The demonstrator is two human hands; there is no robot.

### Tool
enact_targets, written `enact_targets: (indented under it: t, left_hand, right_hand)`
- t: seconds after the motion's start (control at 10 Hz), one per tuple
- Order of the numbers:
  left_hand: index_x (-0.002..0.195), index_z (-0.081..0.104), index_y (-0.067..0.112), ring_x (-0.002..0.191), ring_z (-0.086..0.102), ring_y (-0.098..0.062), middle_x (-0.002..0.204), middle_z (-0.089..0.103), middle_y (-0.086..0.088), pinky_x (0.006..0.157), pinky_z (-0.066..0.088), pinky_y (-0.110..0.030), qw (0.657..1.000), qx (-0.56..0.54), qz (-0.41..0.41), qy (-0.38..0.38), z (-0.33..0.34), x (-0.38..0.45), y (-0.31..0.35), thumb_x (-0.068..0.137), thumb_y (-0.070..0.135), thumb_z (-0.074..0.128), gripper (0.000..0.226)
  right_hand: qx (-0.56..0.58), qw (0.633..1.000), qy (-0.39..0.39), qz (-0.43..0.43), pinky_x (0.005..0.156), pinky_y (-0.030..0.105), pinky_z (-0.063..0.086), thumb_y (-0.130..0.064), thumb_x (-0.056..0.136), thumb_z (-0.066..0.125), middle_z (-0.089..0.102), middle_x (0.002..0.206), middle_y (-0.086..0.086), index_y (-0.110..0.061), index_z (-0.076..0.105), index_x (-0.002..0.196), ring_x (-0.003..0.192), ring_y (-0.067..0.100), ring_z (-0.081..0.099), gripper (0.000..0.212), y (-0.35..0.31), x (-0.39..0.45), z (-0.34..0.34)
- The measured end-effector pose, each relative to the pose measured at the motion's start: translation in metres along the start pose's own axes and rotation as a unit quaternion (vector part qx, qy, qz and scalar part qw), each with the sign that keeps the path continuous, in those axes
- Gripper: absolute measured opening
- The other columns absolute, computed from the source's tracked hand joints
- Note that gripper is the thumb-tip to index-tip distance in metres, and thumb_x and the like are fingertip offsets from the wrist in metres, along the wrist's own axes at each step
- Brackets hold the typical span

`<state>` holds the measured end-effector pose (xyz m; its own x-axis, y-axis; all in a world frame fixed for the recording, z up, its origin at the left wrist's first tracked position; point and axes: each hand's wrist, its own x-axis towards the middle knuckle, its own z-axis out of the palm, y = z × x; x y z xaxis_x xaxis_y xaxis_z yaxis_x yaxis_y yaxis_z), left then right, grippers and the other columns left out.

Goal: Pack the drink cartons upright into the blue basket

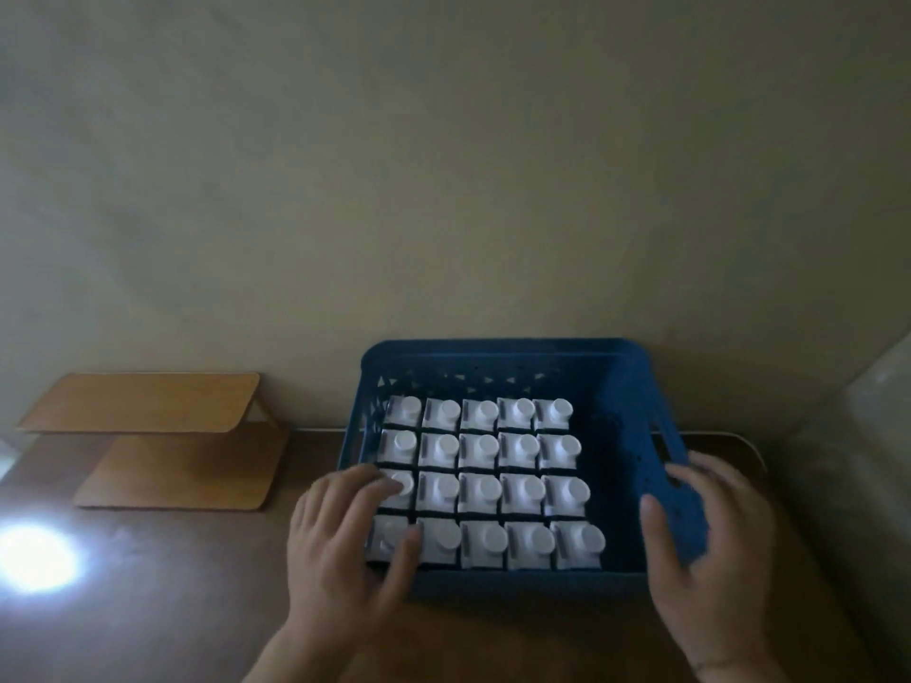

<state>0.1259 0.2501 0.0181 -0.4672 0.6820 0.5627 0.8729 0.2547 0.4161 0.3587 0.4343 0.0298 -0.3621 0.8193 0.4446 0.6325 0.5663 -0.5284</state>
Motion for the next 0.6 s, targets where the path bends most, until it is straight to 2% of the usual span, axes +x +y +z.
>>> enact_targets:
  t: [0.1, 0.2, 0.3, 0.4, 0.5, 0.6]
  left_hand:
    - [0.073, 0.071, 0.015, 0.066, 0.063, -0.018, 0.078, 0.068, 0.001, 0.056, 0.049, -0.037, 0.995, 0.043, 0.081, 0.045, 0.014, -0.004, -0.010, 0.089, 0.044, 0.054, 0.038]
    - [0.063, 0.066, 0.013, 0.046, 0.057, -0.016, 0.058, 0.061, 0.004, 0.043, 0.043, -0.033, 0.990, 0.054, 0.091, 0.095, 0.021, -0.001, -0.016, 0.085, 0.036, 0.059, 0.033]
    - [0.064, 0.066, 0.013, 0.045, 0.056, -0.018, 0.057, 0.060, 0.003, 0.043, 0.044, -0.034, 0.991, 0.056, 0.062, 0.103, 0.024, 0.001, -0.016, 0.081, 0.032, 0.059, 0.026]
    - [0.067, 0.065, 0.020, 0.051, 0.057, -0.016, 0.061, 0.062, 0.008, 0.048, 0.045, -0.033, 0.994, 0.056, 0.062, 0.070, 0.016, -0.001, -0.008, 0.083, 0.034, 0.056, 0.023]
    - [0.082, 0.068, 0.026, 0.080, 0.062, -0.021, 0.086, 0.066, 0.006, 0.069, 0.047, -0.036, 0.996, 0.079, 0.030, 0.014, 0.004, -0.009, -0.004, 0.090, 0.044, 0.047, 0.028]
    - [0.109, 0.063, 0.026, 0.110, 0.051, -0.033, 0.121, 0.057, -0.006, 0.096, 0.037, -0.044, 0.997, 0.037, -0.065, 0.003, 0.006, -0.048, 0.016, 0.092, 0.054, 0.041, 0.040]
  right_hand:
    - [-0.027, 0.985, 0.106, -0.134, 0.079, 0.039, 0.046, -0.034, 0.085, 0.054, 0.073, 0.091, 0.011, -0.007, 0.075, 0.080, 0.083, 0.032, 0.065, 0.034, 0.005, -0.007, 0.018]
    - [-0.027, 0.973, 0.147, -0.176, 0.062, 0.034, 0.046, -0.023, 0.086, 0.050, 0.073, 0.069, 0.006, -0.008, 0.075, 0.065, 0.060, 0.025, 0.065, 0.036, 0.014, -0.005, 0.029]
    - [-0.044, 0.972, 0.155, -0.170, 0.059, 0.030, 0.043, -0.022, 0.085, 0.047, 0.071, 0.064, 0.003, -0.011, 0.072, 0.060, 0.058, 0.023, 0.063, 0.038, 0.015, -0.003, 0.029]
    - [-0.047, 0.979, 0.112, -0.163, 0.061, 0.029, 0.041, -0.031, 0.091, 0.039, 0.068, 0.062, -0.002, -0.015, 0.069, 0.060, 0.058, 0.020, 0.060, 0.046, 0.012, -0.009, 0.022]
    - [-0.075, 0.986, -0.013, -0.146, 0.066, 0.036, 0.049, -0.040, 0.091, 0.039, 0.064, 0.064, -0.013, -0.026, 0.066, 0.064, 0.068, 0.011, 0.056, 0.041, 0.010, -0.012, 0.007]
    - [-0.037, 0.985, -0.042, -0.164, 0.079, 0.036, 0.051, -0.051, 0.087, 0.043, 0.069, 0.082, -0.018, -0.030, 0.072, 0.076, 0.087, 0.015, 0.063, 0.038, -0.007, -0.005, -0.024]
